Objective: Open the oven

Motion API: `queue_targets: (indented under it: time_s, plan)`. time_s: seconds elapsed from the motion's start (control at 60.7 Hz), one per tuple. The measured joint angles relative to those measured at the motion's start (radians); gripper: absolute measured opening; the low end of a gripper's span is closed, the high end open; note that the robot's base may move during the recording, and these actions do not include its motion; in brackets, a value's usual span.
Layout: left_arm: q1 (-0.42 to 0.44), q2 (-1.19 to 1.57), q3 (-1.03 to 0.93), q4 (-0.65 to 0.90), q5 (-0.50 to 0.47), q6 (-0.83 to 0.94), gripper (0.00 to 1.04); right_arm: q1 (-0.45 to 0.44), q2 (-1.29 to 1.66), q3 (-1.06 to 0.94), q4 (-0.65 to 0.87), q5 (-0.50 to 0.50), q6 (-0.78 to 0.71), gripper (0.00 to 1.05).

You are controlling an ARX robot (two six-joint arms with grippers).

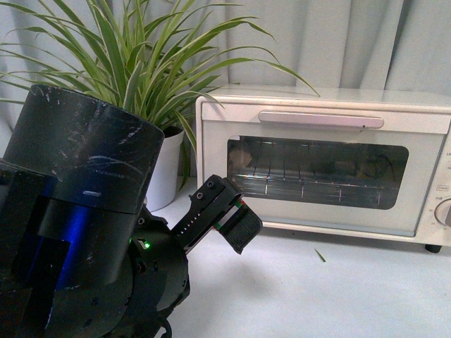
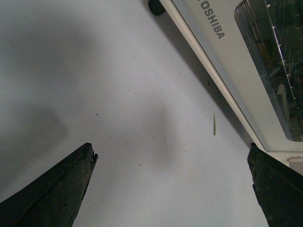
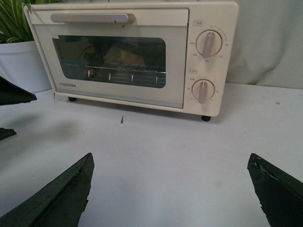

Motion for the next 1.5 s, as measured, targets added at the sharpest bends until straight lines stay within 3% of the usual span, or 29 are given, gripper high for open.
queue_targets:
  time_s: [0.198,0.461,0.791,1.499]
  plan:
    - [0.02,-0.001,0.001,0.002,0.0,-0.021,0.98,0.139,0.387,0.183,0.235,0.127,-0.056,0.95]
    - [0.018,0.014,0.011,0.0,-0.004,-0.035,0.98,0.217,0.864,0.52,0.301,0.276,-0.043,0.95]
    - [0.018,0.017,0.019,0.001,-0.002,-0.052,0.98,0.253,1.158,0.769,0.204,0.371,0.053,0.95]
    - [0.024,0.016,0.019,0.002,0.005,-0.061,0.98,0.302,1.326,0.997,0.076,0.484,0.135,0.95]
